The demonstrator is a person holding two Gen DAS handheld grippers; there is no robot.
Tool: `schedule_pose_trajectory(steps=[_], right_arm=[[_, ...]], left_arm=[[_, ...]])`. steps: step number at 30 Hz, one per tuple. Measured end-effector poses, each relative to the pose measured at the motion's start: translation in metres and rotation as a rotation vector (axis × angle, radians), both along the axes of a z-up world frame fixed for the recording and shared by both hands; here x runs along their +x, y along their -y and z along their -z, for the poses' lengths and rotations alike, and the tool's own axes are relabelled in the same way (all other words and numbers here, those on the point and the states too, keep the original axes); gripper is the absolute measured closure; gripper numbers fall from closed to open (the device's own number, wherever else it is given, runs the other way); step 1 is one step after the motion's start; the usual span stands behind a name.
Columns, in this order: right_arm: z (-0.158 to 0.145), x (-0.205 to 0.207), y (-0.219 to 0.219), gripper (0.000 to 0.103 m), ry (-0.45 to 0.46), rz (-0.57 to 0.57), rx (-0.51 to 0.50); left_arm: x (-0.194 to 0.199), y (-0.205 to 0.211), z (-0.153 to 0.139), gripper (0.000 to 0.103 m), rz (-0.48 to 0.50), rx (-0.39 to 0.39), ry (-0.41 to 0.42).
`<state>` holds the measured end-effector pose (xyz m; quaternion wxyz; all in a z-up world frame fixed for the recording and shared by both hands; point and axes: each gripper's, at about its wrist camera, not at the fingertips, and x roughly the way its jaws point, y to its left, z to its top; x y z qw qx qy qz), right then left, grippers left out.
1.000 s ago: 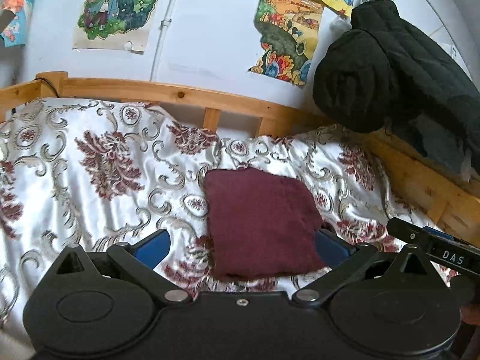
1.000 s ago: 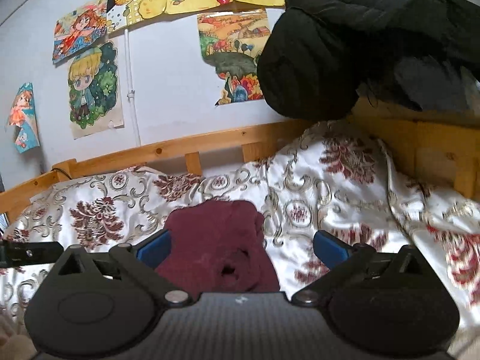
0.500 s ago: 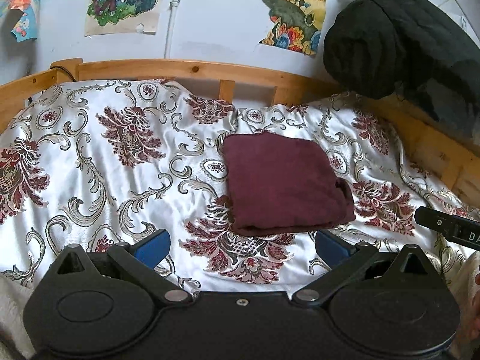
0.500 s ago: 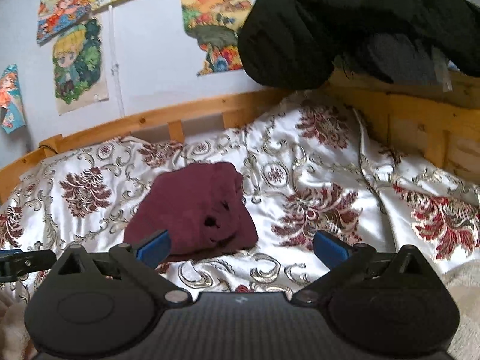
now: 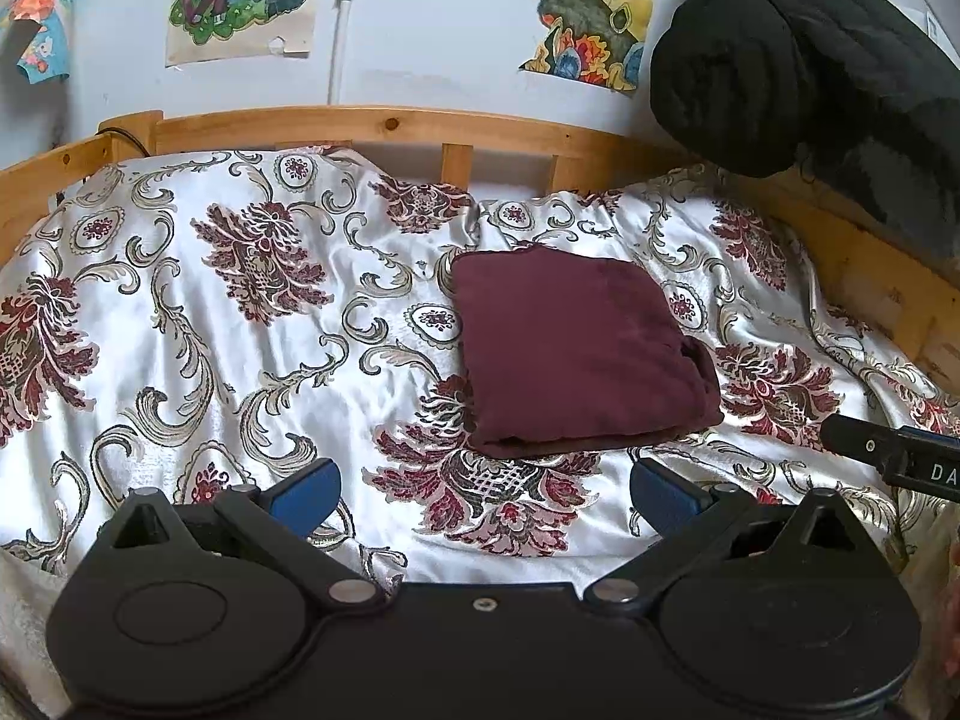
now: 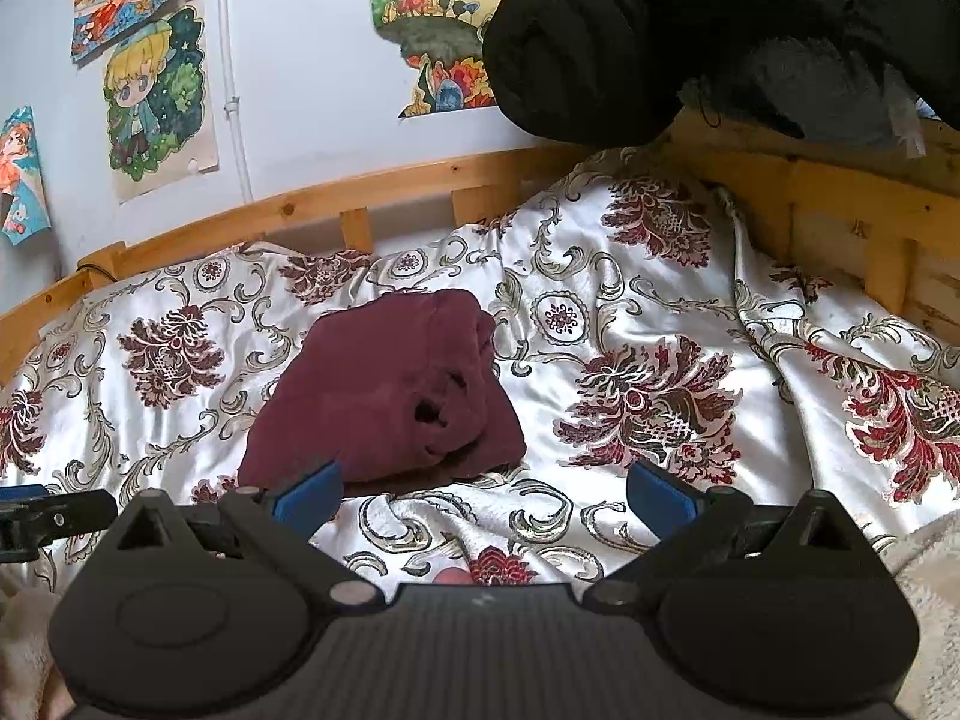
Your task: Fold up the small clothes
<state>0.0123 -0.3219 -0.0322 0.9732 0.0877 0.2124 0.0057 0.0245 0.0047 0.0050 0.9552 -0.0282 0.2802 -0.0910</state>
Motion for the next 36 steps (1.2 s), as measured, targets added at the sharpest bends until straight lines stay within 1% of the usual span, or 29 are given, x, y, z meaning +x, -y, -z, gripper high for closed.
schedule_pose_trajectory(steps=[15,36], right_arm=[[0.003,0.0028,0.001,0.0,-0.021,-0.003,0.005],[0.003,0.0036,0.0022,0.0,-0.024,-0.003,0.012]], left_arm=[[0.0,0.0009,-0.0004,0.001,-0.001,0.0,-0.001],[0.0009,-0.0005,0.0027,0.001,0.004,0.005,-0.01]])
